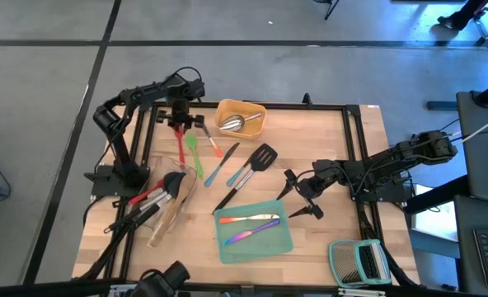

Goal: Pick & Place Kitchen Items
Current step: Put the red spatula into the transparent bin

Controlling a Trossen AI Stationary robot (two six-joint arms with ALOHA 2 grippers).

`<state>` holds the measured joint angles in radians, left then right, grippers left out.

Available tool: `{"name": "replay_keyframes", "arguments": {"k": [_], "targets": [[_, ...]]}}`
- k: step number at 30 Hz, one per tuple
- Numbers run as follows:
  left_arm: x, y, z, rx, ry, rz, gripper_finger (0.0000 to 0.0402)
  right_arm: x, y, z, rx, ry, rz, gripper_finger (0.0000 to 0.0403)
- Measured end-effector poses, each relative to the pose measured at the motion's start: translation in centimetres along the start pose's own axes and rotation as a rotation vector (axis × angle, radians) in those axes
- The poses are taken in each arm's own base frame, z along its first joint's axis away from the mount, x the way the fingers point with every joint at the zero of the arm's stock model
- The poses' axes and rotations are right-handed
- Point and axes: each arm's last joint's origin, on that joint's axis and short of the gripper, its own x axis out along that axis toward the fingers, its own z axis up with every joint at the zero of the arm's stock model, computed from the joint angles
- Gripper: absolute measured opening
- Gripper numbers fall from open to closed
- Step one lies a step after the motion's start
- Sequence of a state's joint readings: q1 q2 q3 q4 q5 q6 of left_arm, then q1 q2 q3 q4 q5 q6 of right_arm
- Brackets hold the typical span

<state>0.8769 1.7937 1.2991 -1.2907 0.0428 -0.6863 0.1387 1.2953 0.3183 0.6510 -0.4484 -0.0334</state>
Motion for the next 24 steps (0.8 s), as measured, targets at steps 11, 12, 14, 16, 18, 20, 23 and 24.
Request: {"name": "replay_keyframes", "arguments": {"k": [11,12,14,16,18,20,23,24], "targets": [[4.4,-1.2,1.4,0.021,0.172,0.128,0.0242,0.0,0.0,0.0,0.003,0.0,0.0,0.0346],[4.8,-1.3,1.5,0.025,0.191,0.132,0.0245,0.0,0.0,0.0,0.003,0.0,0.0,0.0346],[5.7,-1.5,1.8,0.04,0.231,0.133,0.0248,0.0,0.0,0.0,0.003,0.0,0.0,0.0346],[6.3,-1.6,1.9,0.051,0.257,0.137,0.0248,0.0,0.0,0.0,0.003,0.001,0.0,0.0346],[7.0,-1.8,2.1,0.049,0.287,0.131,0.0245,0.0,0.0,0.0,0.004,0.003,0.0,0.0346],[7.8,-2.1,2.3,0.05,0.318,0.1,0.0236,0.0,0.0,0.0,0.005,0.004,0.0,0.0346],[8.8,-2.6,2.6,0.059,0.389,0.026,0.0209,0.0,0.0,-0.1,0.006,0.008,0.0,0.0346],[9.1,-2.7,2.7,0.061,0.415,0.002,0.0198,0.0,0.0,-0.1,0.008,0.012,0.0,0.0346]]}}
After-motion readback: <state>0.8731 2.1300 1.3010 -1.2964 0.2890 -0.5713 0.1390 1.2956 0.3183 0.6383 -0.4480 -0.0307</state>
